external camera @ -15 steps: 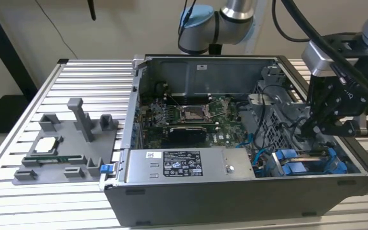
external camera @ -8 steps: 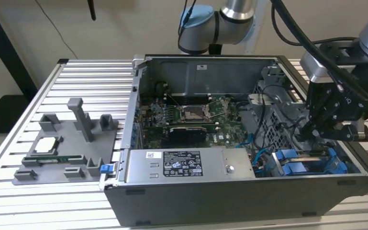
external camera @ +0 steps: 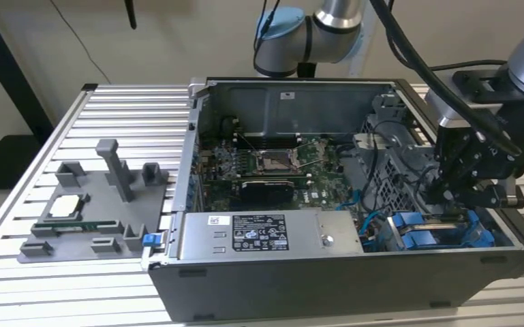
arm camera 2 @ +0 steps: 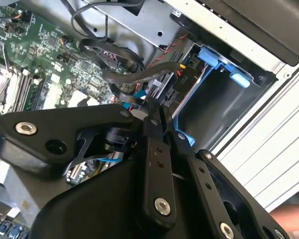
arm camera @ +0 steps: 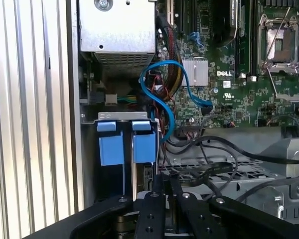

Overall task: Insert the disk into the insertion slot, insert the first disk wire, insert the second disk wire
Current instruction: 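Insert the second disk wire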

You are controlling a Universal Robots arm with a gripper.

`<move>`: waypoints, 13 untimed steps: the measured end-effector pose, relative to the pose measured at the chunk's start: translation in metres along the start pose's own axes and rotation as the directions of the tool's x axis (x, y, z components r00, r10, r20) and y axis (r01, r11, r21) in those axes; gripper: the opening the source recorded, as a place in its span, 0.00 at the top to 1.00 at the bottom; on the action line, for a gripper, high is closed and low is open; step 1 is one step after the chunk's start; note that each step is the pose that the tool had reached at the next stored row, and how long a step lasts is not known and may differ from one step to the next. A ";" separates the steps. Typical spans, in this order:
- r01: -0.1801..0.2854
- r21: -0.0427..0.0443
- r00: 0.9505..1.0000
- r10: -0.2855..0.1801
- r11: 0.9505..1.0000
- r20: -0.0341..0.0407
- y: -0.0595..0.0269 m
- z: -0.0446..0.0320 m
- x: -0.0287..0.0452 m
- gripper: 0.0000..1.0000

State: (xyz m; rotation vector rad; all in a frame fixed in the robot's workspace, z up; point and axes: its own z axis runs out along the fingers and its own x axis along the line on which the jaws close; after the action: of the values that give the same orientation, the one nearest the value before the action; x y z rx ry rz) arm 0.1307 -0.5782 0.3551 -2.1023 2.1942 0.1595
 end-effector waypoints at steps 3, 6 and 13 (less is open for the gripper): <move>0.000 0.002 1.000 0.000 1.000 -0.024 0.0000 0.0010 0.0002 1.00; 0.001 0.008 0.999 -0.001 1.000 -0.039 0.0000 0.0021 0.0004 1.00; 0.001 0.011 0.999 -0.001 1.000 -0.039 0.0000 0.0039 0.0007 1.00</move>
State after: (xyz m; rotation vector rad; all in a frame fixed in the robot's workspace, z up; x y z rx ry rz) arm 0.1307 -0.5783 0.3511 -2.1188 2.2100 0.1069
